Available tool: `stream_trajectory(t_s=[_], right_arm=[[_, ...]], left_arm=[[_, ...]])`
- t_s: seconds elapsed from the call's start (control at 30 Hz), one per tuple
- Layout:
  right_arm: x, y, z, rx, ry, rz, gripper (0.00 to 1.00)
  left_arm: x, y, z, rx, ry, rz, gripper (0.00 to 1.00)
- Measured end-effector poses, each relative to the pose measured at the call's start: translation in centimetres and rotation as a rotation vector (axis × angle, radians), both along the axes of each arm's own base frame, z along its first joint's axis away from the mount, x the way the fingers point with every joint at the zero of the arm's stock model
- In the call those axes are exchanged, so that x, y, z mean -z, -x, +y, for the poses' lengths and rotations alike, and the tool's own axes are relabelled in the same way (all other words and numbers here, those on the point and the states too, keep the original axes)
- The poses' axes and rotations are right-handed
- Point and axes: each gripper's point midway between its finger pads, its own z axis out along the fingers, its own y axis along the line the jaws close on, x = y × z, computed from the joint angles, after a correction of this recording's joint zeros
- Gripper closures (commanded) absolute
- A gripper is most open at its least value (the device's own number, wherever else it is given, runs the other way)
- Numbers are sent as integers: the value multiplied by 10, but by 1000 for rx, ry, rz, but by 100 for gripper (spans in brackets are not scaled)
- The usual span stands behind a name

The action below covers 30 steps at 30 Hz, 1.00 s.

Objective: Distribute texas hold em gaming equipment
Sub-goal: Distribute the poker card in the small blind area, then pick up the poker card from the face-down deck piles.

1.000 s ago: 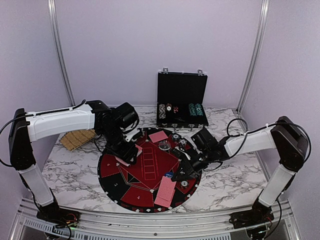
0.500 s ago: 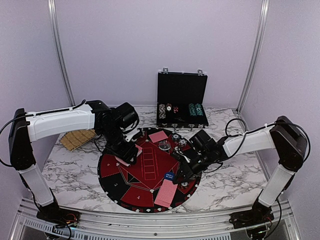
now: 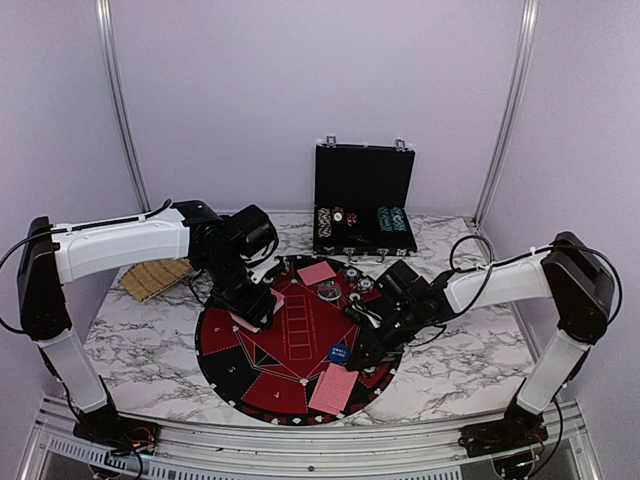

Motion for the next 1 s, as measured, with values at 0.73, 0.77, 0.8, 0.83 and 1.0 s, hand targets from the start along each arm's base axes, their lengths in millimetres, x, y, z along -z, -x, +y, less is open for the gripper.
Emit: stream_trajectory(t_s=[0.73,0.77,0.8,0.83,1.0], right_arm=[[-73,-62,33,183,-184,-100,28],[-76,-65,36,191,-202,-95,28],[-81,-71,42,202,-230,-87,28],[-85,-76,48,210,-254,-80,28],[-100,-92,72,231,-347,-45,27]], left_arm=[[0,0,0,1,0,1,59],[0,0,0,1,0,1,59],[0,0,0,1,0,0,59],[0,0,0,1,0,1,59],[0,0,0,1,0,1,59]])
